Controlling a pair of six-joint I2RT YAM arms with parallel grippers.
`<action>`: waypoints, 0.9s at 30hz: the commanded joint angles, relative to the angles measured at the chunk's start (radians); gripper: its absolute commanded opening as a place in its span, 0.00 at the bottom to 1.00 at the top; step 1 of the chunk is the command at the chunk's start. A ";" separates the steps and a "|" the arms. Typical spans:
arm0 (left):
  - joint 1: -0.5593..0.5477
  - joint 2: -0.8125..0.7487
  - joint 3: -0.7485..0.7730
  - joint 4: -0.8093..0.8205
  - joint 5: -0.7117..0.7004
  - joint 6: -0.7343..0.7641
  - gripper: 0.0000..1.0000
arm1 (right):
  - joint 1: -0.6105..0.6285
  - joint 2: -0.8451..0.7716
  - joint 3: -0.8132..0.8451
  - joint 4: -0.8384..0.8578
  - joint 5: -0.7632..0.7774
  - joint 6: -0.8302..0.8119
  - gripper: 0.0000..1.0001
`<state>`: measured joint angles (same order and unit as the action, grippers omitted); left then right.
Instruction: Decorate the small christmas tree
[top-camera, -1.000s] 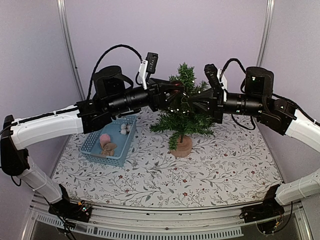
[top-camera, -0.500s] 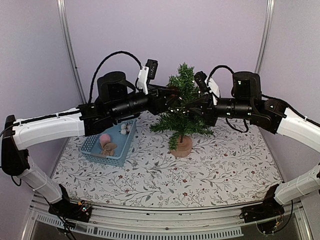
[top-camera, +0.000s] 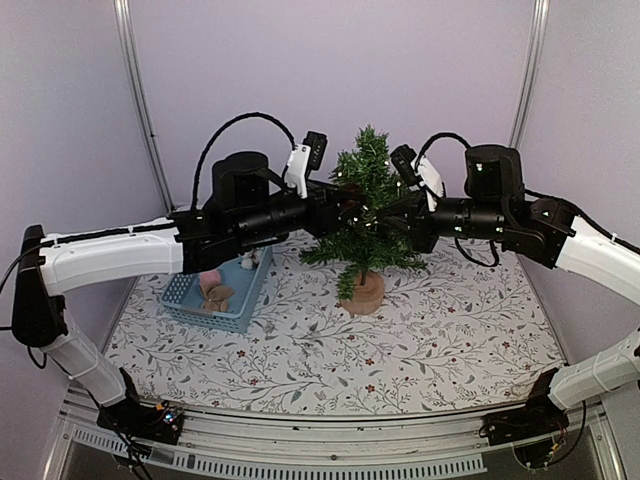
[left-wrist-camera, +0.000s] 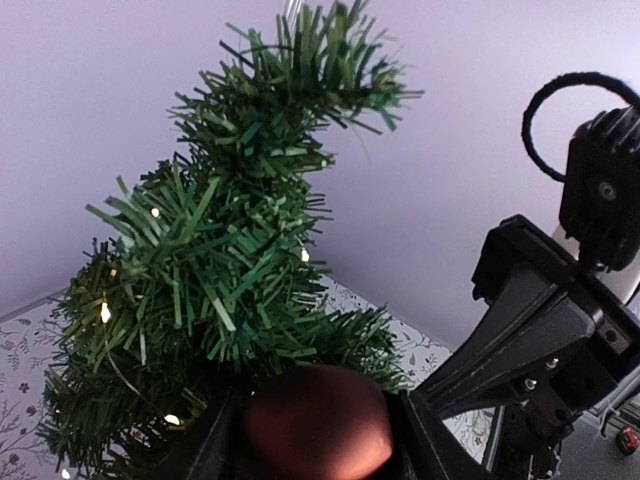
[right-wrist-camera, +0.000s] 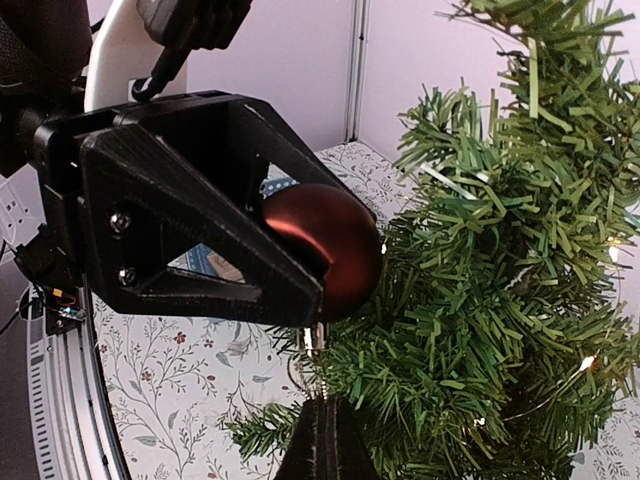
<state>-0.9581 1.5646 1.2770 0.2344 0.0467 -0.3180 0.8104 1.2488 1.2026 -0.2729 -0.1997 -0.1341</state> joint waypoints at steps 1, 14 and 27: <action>-0.003 0.023 0.039 -0.021 -0.018 0.004 0.00 | -0.004 -0.017 0.002 -0.020 0.046 0.014 0.00; -0.003 0.044 0.066 -0.023 -0.044 0.014 0.00 | -0.023 0.003 0.023 -0.032 0.095 0.016 0.00; -0.002 0.071 0.067 -0.066 -0.120 0.015 0.00 | -0.027 0.036 0.057 -0.049 0.073 0.006 0.00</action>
<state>-0.9581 1.6218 1.3224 0.1955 -0.0120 -0.3141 0.7895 1.2713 1.2182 -0.3042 -0.1246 -0.1272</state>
